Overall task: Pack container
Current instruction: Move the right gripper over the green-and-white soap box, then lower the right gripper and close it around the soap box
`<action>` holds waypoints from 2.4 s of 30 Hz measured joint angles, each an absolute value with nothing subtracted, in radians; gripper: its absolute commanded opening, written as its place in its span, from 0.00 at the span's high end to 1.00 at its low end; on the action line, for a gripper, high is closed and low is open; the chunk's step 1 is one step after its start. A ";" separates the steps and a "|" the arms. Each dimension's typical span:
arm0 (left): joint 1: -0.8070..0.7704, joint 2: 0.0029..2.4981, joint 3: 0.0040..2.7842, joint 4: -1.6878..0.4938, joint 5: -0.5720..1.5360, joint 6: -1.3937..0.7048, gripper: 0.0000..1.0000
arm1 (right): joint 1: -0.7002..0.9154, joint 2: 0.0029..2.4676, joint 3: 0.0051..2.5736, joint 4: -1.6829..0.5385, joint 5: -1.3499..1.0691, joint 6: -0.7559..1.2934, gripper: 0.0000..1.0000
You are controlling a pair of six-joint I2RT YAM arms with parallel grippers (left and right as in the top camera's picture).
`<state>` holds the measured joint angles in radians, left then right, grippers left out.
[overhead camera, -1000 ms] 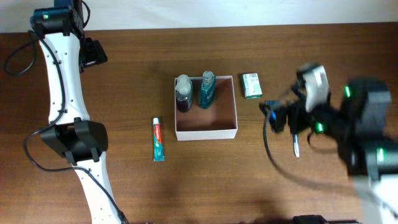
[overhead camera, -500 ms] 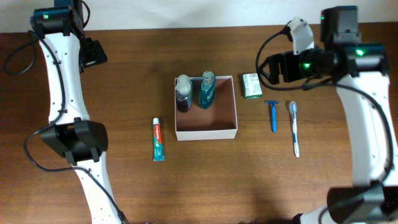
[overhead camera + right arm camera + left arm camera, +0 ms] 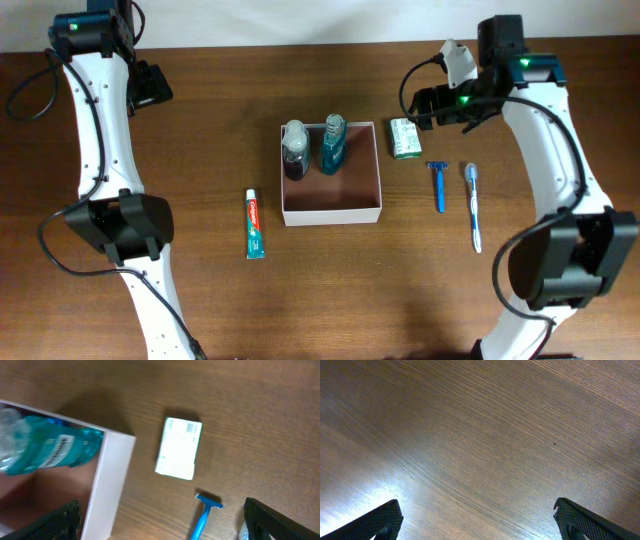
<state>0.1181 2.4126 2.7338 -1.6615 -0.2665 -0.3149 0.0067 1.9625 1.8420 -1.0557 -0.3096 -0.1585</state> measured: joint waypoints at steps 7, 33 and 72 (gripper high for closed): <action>0.118 2.413 2.734 -1.662 -0.266 -0.315 0.01 | 0.007 2.024 1.842 -1.038 -0.271 -0.113 0.02; 0.118 2.413 2.734 -1.662 -0.266 -0.315 0.01 | 0.091 2.157 1.842 -0.945 -0.113 -0.105 0.02; 0.118 2.413 2.734 -1.662 -0.266 -0.315 0.01 | 0.109 2.303 1.843 -0.912 -0.049 -0.105 0.02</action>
<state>0.1181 2.4126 2.7338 -1.6615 -0.2665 -0.3149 0.1085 2.3032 1.8431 -0.9115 -0.0490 -0.1047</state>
